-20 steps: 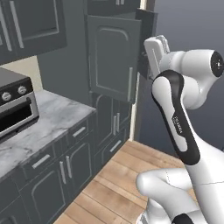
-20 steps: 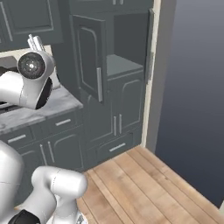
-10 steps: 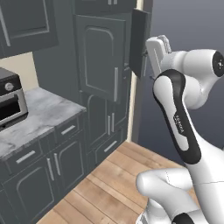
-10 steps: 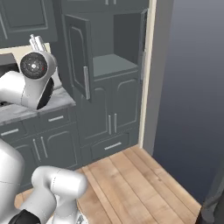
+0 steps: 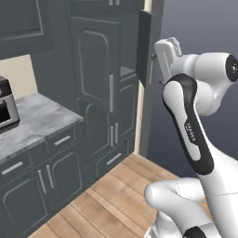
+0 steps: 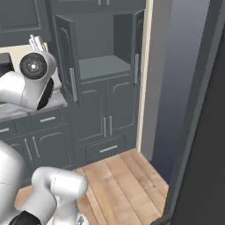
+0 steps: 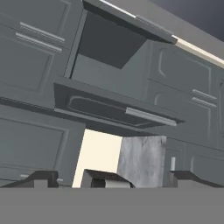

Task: Close all open cabinet doors.

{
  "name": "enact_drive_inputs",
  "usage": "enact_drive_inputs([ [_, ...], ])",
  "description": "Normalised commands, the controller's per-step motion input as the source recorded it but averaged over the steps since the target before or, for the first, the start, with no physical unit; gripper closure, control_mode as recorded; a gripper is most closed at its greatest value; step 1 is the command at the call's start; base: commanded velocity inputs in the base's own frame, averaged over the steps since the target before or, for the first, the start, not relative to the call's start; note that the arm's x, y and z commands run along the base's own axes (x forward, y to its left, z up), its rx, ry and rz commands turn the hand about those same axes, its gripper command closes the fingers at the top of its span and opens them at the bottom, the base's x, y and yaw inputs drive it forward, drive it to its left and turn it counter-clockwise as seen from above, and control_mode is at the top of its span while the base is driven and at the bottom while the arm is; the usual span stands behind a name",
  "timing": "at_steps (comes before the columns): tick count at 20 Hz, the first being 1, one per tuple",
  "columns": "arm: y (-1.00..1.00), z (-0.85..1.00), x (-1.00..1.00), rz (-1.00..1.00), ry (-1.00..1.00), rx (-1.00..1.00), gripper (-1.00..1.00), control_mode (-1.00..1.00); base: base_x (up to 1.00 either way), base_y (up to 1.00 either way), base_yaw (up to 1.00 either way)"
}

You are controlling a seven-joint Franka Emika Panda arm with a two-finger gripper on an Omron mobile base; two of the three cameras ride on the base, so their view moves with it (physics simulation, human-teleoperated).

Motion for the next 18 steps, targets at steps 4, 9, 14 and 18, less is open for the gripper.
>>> enact_drive_inputs([
  [4,0.00,0.00,0.00,0.00,0.00,0.00,-1.00,1.00,0.21,-0.59,0.18],
  [9,0.00,0.00,0.00,0.00,0.00,0.00,-1.00,1.00,0.18,-0.56,0.22],
  [14,0.00,0.00,0.00,0.00,0.00,0.00,-1.00,1.00,0.16,-0.50,0.31],
  [18,0.00,0.00,0.00,0.00,0.00,0.00,-1.00,1.00,0.17,-0.50,0.32],
])
